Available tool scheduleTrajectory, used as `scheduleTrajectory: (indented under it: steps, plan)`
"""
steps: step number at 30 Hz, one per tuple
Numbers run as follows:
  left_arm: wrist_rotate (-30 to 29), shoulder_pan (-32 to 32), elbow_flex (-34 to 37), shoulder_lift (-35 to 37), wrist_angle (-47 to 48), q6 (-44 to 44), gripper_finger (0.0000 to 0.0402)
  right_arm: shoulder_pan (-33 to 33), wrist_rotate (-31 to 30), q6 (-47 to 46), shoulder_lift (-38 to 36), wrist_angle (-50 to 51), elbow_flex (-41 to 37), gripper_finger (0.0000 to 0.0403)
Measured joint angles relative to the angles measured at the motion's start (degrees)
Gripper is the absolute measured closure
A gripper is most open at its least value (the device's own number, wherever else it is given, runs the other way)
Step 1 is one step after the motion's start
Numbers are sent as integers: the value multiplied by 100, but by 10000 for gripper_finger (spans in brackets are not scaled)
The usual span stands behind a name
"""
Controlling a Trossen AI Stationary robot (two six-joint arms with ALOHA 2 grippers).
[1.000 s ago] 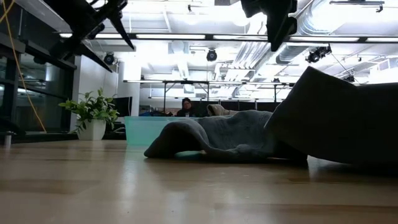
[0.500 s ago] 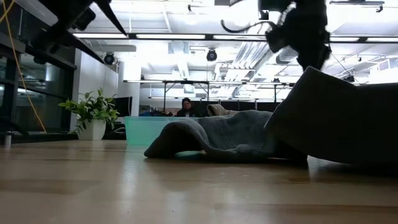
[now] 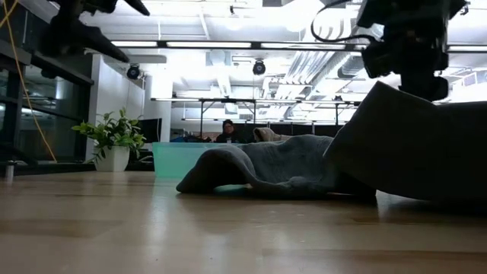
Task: Pick & Place hat
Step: Put the bottom blue cap into the green bin
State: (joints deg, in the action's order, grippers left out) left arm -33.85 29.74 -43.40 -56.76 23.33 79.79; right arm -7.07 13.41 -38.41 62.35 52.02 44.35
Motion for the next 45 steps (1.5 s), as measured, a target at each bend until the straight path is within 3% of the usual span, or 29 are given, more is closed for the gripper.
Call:
scheduleTrajectory:
  steps: [7,13,25,35,45]
  plan:
    - [-94,-6,0,-332,-101,-2607,126,-6,218,-8,-51,15,-124,219]
    - [-500,-10,-2,-555,-90,-3648,126,-194,402,-43,88,-208,-124,219]
    - [-490,-9,-7,-909,-329,-3749,126,-415,1549,29,1041,-292,-122,219]
    - [-603,-9,-7,-908,-435,-3734,126,-279,1935,-472,1699,-1006,-120,219]
    - [-629,-9,-7,-908,-434,-3734,126,168,1951,-720,2287,-1040,-120,219]
